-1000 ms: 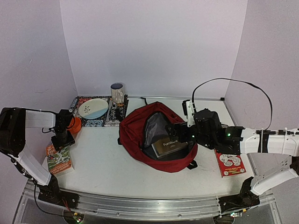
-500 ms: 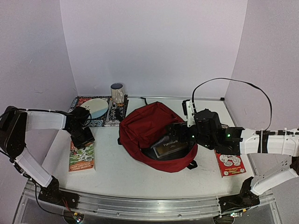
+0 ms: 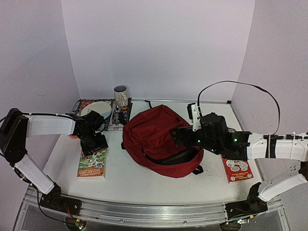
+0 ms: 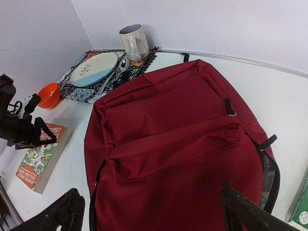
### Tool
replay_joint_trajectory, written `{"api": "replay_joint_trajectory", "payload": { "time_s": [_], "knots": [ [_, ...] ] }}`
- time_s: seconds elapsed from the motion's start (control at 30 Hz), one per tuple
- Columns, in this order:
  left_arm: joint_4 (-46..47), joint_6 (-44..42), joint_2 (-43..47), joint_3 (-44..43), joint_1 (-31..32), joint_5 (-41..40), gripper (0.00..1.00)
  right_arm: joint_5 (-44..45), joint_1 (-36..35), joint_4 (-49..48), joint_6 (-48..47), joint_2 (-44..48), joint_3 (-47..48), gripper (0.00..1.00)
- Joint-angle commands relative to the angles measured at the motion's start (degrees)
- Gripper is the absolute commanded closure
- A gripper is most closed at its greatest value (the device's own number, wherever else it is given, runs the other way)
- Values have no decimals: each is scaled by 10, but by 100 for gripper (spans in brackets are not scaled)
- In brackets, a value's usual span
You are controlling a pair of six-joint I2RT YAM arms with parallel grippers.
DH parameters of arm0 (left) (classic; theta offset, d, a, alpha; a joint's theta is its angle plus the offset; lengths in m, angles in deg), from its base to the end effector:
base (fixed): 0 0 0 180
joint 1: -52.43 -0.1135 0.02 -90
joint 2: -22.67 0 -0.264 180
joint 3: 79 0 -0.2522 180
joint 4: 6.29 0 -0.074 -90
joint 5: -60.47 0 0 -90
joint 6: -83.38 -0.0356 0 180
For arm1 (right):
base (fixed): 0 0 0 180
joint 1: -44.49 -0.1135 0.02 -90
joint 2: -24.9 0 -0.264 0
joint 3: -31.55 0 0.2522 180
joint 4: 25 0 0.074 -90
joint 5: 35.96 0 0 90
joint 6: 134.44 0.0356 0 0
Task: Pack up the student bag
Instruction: Move the book to the center of the board, then pick up the book at the center of the board.
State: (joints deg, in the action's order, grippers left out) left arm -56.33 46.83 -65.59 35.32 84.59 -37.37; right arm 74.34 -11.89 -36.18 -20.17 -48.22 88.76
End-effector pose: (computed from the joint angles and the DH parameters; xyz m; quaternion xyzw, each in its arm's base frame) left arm 0.2375 -0.1436 0.1763 -0.1923 0.9673 -0.0528 0.1565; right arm 0.1725 0.2371 0.2881 -0.0856 0.7289 0.3326 0.5922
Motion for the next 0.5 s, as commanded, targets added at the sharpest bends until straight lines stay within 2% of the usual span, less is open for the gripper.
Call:
{"api": "replay_joint_trajectory", "payload": {
  "time_s": [0.0, 0.17, 0.3, 0.47],
  "knots": [
    [-61, -20, -16, -34, 39, -92, 22, -12, 0, -7, 5, 4, 6, 2],
    [-72, -35, -58, -51, 83, -94, 19, -17, 0, -4, 14, 2, 8, 2],
    [-74, -44, -88, -46, 87, -101, 19, -21, 0, -1, 19, 1, 11, 2],
    [-74, -55, -123, -47, 87, -101, 26, -23, 0, 2, 21, 0, 16, 2]
  ]
}}
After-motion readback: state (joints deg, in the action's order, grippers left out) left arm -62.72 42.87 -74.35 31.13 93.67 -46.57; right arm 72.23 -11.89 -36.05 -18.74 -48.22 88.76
